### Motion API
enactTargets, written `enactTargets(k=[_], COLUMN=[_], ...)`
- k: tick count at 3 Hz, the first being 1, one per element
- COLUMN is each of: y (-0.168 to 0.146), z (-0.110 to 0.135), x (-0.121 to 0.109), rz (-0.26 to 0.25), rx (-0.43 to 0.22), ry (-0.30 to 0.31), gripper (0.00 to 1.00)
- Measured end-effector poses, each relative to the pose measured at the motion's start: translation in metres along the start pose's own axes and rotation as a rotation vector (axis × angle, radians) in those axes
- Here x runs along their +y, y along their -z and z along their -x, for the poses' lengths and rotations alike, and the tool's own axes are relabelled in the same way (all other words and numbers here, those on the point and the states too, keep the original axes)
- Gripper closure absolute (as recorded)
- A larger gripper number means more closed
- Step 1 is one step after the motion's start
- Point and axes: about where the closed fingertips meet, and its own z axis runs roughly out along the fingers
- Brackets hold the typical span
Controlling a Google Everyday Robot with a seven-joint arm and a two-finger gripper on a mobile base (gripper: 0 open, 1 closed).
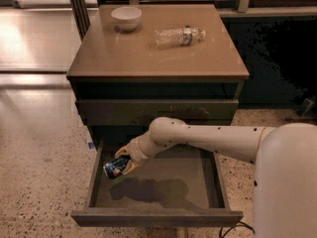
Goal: Pick pepsi can from middle drawer and place on counter
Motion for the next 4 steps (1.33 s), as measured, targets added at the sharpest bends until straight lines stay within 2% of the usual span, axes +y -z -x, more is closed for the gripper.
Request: enactTargets(k=[1,2,3,4], y=[0.028,0.048,0.055,0.098], z=[0.032,0.047,0.049,0.062], x=[-0.018,-0.035,-0.038,-0.064], rz=[-0.009,-0.03,-0.035,-0.067], rx=[0.034,0.062,0.058,0.036], ry=[0.06,0.093,0.099,0.139], gripper=[1.0,1.0,1.0,1.0])
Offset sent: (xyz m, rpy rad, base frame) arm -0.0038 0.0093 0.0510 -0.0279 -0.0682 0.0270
